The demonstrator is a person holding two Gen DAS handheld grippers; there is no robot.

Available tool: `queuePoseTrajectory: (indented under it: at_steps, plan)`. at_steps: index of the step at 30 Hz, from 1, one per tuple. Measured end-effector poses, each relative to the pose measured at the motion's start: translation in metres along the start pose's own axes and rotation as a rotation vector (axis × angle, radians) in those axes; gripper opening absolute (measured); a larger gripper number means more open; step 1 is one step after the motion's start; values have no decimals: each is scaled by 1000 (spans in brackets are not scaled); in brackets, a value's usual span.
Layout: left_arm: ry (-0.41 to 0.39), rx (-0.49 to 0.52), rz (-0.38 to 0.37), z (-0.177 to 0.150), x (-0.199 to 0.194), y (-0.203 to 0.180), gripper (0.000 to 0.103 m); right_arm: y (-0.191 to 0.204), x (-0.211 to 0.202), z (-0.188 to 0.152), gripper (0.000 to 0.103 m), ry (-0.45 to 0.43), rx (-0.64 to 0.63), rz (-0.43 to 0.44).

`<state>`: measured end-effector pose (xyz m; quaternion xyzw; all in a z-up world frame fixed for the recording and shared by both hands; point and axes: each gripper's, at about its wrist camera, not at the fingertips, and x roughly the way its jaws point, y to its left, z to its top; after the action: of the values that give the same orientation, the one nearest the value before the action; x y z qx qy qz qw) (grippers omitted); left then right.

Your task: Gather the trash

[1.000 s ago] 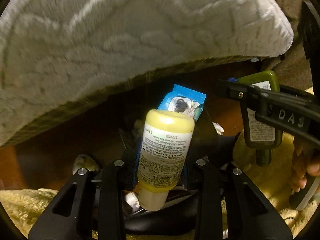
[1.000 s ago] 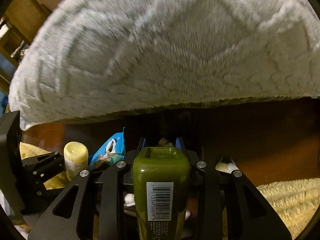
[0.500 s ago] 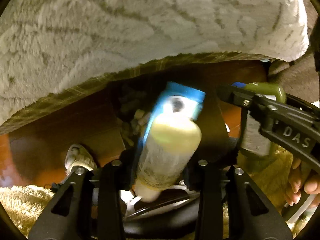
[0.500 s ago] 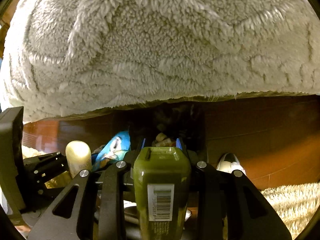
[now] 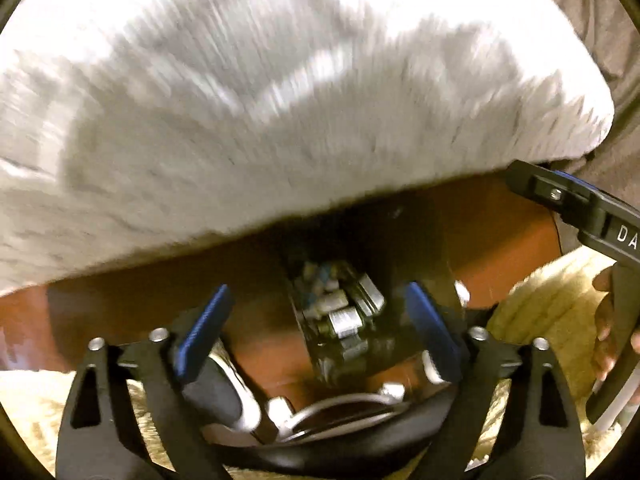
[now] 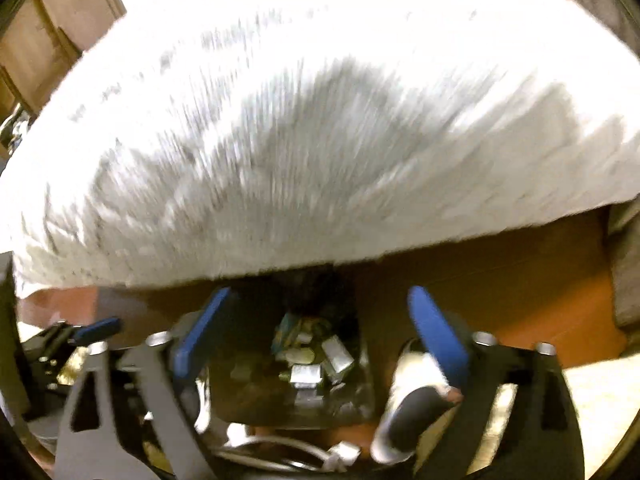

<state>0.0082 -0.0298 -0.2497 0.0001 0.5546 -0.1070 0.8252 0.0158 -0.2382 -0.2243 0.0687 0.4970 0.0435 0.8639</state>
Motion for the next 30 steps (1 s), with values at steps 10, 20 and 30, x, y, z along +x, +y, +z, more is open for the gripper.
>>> queuePoseTrajectory:
  at_steps: [10,20,30]
  plan:
    - [-298,-10,69,22,-124,7,95,29,-132,43,100,-328,-83,-122]
    - [-595,27,158,34,-237,-6,95,37,-224,60,100,-528,-96,-153]
    - [-835,12,216,41,-319,-10,95,32,-295,66,100,-727,-84,-150]
